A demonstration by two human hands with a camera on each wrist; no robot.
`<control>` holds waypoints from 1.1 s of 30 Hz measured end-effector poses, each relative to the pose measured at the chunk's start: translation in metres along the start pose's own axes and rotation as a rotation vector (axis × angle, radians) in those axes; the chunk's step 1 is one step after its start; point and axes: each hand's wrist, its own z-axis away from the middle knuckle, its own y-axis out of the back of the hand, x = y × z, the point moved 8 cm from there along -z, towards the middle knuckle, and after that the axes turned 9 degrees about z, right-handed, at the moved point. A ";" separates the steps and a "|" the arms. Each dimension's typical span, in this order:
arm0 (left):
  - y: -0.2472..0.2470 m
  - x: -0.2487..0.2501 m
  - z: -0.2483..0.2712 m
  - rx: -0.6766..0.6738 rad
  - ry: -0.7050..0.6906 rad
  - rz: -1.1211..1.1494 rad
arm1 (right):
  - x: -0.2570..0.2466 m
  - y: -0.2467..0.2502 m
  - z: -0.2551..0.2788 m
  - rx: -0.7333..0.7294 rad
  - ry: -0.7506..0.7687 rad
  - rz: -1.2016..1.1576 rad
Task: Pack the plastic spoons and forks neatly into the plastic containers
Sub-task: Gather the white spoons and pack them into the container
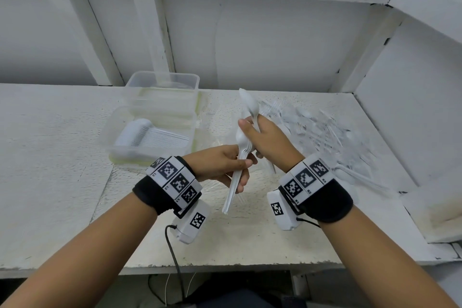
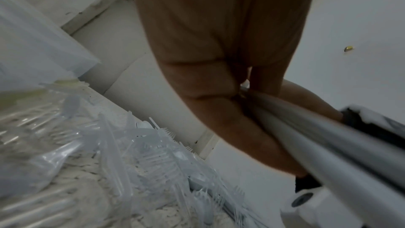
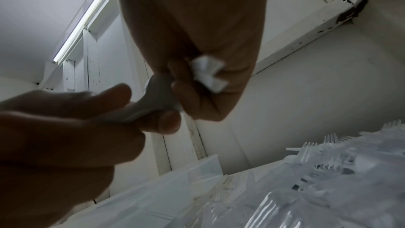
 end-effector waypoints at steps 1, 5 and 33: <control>0.000 -0.001 -0.001 0.008 -0.001 -0.010 | -0.001 0.000 0.001 -0.002 0.011 -0.011; 0.004 -0.002 -0.002 0.086 0.001 -0.005 | -0.001 0.001 0.000 0.032 0.015 -0.055; 0.042 -0.019 -0.011 0.406 -0.251 0.747 | 0.018 -0.004 0.007 0.296 0.066 0.119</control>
